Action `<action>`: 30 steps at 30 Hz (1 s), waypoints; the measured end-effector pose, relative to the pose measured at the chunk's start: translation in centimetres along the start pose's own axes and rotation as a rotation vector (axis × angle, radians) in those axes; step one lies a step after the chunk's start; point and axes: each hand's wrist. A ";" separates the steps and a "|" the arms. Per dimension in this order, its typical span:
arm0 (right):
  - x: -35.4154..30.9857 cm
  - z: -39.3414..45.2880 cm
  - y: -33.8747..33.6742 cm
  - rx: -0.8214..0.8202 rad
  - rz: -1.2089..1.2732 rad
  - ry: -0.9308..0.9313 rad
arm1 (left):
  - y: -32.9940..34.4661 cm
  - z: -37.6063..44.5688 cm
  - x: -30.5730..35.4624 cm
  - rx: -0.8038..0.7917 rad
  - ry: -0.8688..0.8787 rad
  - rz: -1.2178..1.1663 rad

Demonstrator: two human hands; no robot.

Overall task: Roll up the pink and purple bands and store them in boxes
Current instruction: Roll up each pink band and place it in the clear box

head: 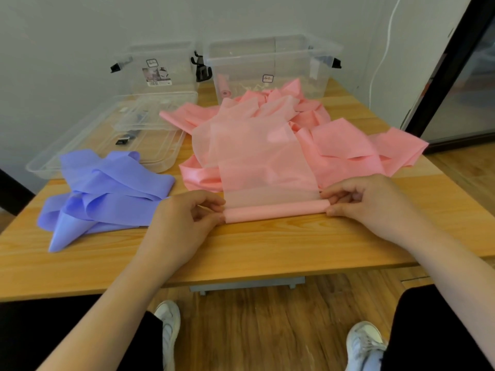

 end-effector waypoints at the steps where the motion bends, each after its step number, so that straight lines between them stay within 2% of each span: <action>1: 0.0 0.0 -0.1 -0.008 0.016 0.000 | 0.0 0.0 0.1 -0.007 -0.004 -0.014; 7: 0.0 0.0 0.3 0.024 -0.013 -0.007 | 0.6 -0.4 0.1 -0.030 0.037 -0.051; 12: -0.2 -0.1 0.6 0.063 -0.133 -0.077 | 1.3 -0.5 -0.5 -0.018 0.196 0.140; 20: -0.6 -0.2 1.2 0.026 -0.078 -0.095 | 1.7 -0.5 -0.3 0.011 0.146 0.099; 24: -0.7 -0.3 1.4 0.030 -0.065 -0.106 | 1.8 -0.6 -0.6 -0.027 0.212 0.191; 27: -0.7 -0.2 1.5 0.068 -0.137 -0.159 | 1.7 -0.6 -0.8 -0.016 0.276 0.265; 30: -0.6 -0.3 1.3 0.060 -0.169 -0.275 | 1.5 -0.5 -1.2 -0.095 0.334 0.269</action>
Point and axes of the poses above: each hand's wrist, its own z-axis towards the middle knuckle, its own y-axis out of the palm, x = y × z, and after that the axes turned 13 degrees about -z, right-handed
